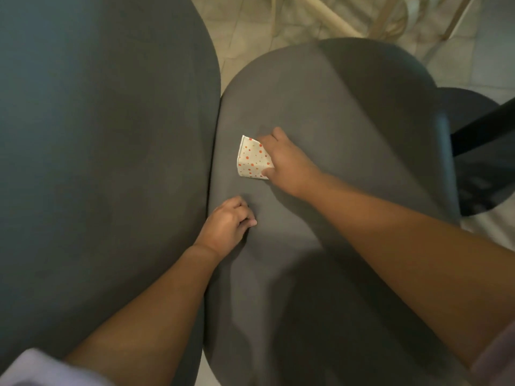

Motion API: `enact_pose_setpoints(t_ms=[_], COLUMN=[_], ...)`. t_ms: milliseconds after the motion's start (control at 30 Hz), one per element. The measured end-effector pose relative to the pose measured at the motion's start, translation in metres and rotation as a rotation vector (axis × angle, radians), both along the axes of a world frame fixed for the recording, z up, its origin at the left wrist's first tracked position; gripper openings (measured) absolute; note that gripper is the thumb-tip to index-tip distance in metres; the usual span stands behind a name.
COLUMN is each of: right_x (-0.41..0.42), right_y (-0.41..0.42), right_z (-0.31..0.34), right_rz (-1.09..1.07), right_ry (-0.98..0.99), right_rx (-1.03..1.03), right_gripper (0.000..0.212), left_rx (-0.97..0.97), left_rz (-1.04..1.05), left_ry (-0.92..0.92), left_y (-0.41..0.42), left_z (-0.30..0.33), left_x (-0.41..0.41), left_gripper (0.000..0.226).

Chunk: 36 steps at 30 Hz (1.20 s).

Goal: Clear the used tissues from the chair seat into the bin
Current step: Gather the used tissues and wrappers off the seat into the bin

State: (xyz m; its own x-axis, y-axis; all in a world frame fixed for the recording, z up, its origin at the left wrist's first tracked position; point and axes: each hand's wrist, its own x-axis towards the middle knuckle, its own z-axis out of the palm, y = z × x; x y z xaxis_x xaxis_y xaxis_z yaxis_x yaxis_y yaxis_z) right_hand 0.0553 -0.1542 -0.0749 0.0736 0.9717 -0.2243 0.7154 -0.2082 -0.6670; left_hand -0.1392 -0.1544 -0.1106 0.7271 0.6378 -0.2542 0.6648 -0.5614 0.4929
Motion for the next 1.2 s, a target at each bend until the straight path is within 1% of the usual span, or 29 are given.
enact_pose_setpoints(t_ms=[100,200,300,367,500,633,800,933,1000,1067,1200], right_x=[0.007,0.013,0.022,0.028,0.042,0.049,0.058,0.058,0.054,0.051,0.048], right_y=[-0.012,-0.03,-0.055,-0.076,-0.125,-0.183,-0.275,-0.355,-0.399,-0.445,-0.538], right_z=[0.008,0.019,0.035,0.046,0.068,0.084,0.101,0.115,0.122,0.127,0.127], right_rz=[-0.046,-0.098,-0.181,-0.234,-0.365,-0.441,-0.517,-0.617,-0.683,-0.75,-0.855], right_ry=[0.001,0.014,0.027,0.02,-0.009,-0.028,-0.054,-0.077,-0.093,-0.082,-0.048], right_rx=[0.027,0.045,0.063,0.066,0.064,0.081,0.117,0.141,0.118,0.095,0.037], right_gripper=[0.025,0.015,0.014,0.014,0.017,0.017,0.01,0.01,0.012,0.013,0.013], left_rx=[0.022,0.104,0.177,0.199,0.214,0.199,0.259,0.306,0.303,0.272,0.116], left_rz=[-0.052,-0.014,0.02,-0.005,-0.14,-0.245,-0.408,-0.539,-0.581,-0.628,-0.736], left_ry=[0.088,0.067,0.016,0.0,-0.051,-0.128,-0.263,-0.367,-0.394,-0.401,-0.356], left_y=[0.0,-0.003,-0.011,-0.017,-0.035,-0.062,-0.12,-0.181,-0.216,-0.255,-0.342], left_z=[0.004,0.014,0.03,0.04,0.059,0.075,0.097,0.115,0.122,0.129,0.14], left_x=[0.006,0.01,0.013,0.017,0.037,0.065,0.103,0.129,0.143,0.153,0.177], left_gripper=[0.006,0.006,0.009,0.016,0.027,0.026,0.01,0.008,0.008,0.01,0.025])
